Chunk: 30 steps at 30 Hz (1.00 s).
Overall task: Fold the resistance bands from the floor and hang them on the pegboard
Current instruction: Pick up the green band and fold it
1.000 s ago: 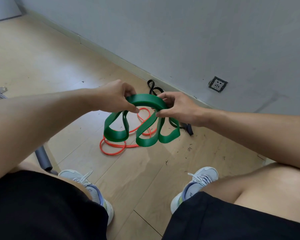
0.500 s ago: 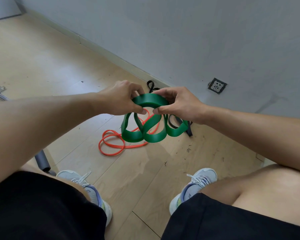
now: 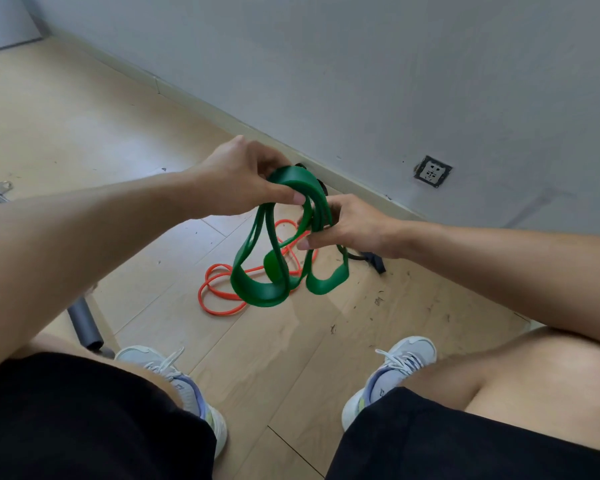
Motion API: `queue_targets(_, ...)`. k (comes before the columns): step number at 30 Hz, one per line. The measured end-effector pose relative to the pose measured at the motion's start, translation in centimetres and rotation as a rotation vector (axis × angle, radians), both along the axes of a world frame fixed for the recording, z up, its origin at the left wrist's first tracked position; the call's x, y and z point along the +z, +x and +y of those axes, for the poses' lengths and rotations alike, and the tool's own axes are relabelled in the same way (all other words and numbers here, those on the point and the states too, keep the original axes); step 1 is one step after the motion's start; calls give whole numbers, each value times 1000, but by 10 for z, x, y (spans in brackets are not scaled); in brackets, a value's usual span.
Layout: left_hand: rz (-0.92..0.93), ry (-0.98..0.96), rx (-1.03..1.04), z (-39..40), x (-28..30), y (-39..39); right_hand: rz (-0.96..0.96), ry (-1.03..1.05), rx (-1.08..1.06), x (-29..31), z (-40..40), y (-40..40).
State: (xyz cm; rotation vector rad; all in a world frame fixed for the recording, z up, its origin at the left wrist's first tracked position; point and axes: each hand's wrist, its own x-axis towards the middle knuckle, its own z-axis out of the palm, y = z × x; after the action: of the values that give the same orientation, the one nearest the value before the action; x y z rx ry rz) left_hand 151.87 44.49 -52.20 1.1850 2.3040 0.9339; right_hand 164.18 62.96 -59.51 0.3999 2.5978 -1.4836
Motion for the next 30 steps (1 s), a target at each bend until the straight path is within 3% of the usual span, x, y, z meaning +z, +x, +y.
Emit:
queue_targets(11,-112,141,77,1,5,0,-30,143,-7,2,-7,-3)
queue_targets(16,-80,125,71,3,6,4,-75,254,44,9,-14,-2)
queue_targets(30,-310,273,173,11,1,9,-45,-27,3,10,-36,-7)
